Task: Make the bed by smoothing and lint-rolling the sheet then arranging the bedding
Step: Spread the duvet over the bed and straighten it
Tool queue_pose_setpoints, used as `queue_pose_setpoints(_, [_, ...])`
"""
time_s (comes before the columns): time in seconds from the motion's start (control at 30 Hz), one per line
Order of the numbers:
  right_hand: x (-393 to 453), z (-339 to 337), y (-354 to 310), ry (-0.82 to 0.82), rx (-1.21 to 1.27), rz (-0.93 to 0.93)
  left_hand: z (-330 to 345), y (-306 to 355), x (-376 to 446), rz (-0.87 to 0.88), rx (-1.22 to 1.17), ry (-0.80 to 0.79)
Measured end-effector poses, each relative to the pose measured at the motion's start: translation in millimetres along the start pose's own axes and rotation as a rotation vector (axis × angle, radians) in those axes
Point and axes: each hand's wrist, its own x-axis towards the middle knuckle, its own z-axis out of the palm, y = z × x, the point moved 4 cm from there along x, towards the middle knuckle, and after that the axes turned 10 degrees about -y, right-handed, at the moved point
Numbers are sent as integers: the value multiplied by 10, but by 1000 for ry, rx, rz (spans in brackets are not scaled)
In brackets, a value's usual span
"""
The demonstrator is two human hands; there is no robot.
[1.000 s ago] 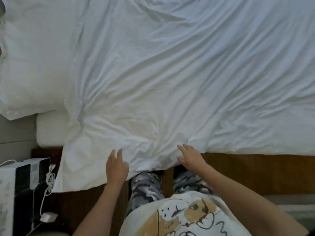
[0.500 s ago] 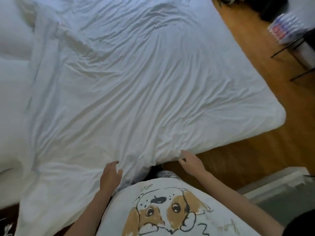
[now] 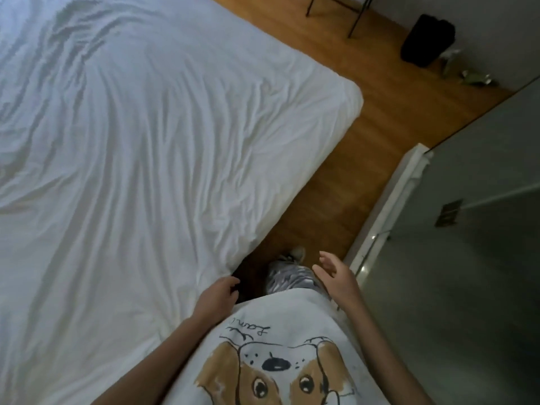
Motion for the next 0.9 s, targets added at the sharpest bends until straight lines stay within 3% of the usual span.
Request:
queue_pose_setpoints(0.2, [-3,-473,309,156,135,66,-300,533,369,4,4,45])
queue_pose_setpoints(0.4, [572,-1306,423,139,167,82,-488,1553,1123,31,17,27])
queue_pose_setpoints(0.53, [1124,-2241,394,103,147,64,-645,2573,1683,90,-11,41])
queue_pose_setpoints(0.67, [1709,-3421,309,109,112,53,-1073,3506,2255,99,-144,222])
queue_pose_setpoints(0.9, [2823,-5024,-140,148,147,21,-1596,4617,3055,71,-269,313])
